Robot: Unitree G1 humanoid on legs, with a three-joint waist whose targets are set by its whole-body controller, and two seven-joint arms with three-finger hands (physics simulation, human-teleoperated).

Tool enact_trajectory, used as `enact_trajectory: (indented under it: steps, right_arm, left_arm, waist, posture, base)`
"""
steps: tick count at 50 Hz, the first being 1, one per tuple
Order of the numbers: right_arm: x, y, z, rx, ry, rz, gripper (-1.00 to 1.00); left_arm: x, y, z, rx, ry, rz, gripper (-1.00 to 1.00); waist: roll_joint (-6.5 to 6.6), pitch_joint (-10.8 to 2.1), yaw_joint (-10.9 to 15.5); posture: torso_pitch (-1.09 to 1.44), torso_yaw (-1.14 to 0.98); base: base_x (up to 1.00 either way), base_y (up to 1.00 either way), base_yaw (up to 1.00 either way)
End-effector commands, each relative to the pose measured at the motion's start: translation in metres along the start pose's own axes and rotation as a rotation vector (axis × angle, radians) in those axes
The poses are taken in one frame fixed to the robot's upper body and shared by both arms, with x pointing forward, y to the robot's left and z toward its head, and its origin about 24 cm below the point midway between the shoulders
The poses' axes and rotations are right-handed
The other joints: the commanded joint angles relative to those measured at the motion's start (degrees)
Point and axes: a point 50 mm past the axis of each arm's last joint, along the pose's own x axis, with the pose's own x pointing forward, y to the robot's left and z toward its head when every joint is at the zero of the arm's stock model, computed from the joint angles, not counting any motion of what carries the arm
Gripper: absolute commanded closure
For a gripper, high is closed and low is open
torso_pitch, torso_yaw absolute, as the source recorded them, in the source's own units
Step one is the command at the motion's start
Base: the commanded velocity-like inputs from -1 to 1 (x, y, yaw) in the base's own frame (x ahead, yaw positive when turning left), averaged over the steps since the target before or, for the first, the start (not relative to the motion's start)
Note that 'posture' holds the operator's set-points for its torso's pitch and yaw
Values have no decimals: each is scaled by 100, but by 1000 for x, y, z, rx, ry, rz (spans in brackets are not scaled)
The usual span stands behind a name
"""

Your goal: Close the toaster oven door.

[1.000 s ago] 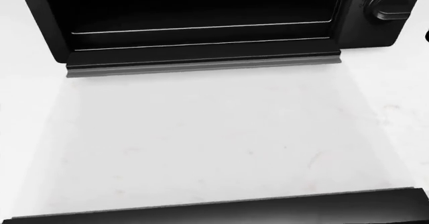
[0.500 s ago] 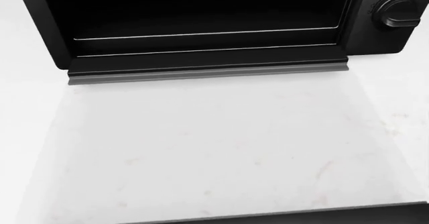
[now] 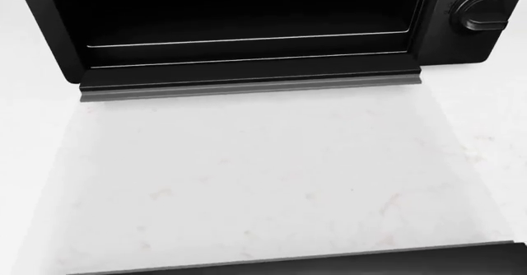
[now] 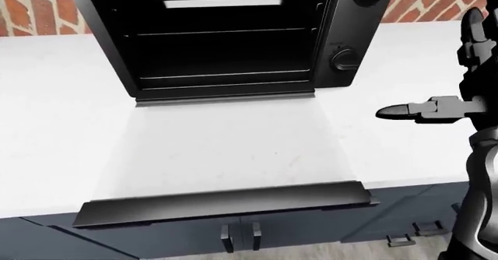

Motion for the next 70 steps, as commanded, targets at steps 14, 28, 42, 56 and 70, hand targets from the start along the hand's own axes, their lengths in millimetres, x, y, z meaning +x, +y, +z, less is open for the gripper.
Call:
enact_trajectory:
  steps: [14, 28, 42, 56, 70]
  right_arm:
    - [-4, -5, 25, -150, -135, 41, -100]
    - [-8, 3, 17, -197, -135, 78, -100]
    - [-11, 11, 12, -216, -130, 98, -100]
    - [-14, 19, 6, -227, -122, 117, -100]
    - [-18, 29, 3, -216, -110, 142, -100]
  left_arm:
    - [0, 3, 22, 3, -96, 1, -100]
    - [1, 4, 24, 4, -98, 4, -100]
    - [0, 4, 24, 4, -98, 1, -100]
    - [0, 5, 25, 2, -99, 2, -100]
    - [0, 5, 25, 2, -98, 2, -100]
  waist:
    - [17, -111, -4]
    - [24, -131, -11]
    - [37, -140, -18]
    - [50, -140, -25]
    - [59, -143, -27]
  posture:
    - [0, 0]
    - [0, 0]
    - [0, 0]
    - [0, 0]
    - [0, 0]
  base:
    - [0, 0, 0]
    - [0, 0, 0]
    - [0, 0, 0]
    - [0, 0, 0]
    - [0, 0, 0]
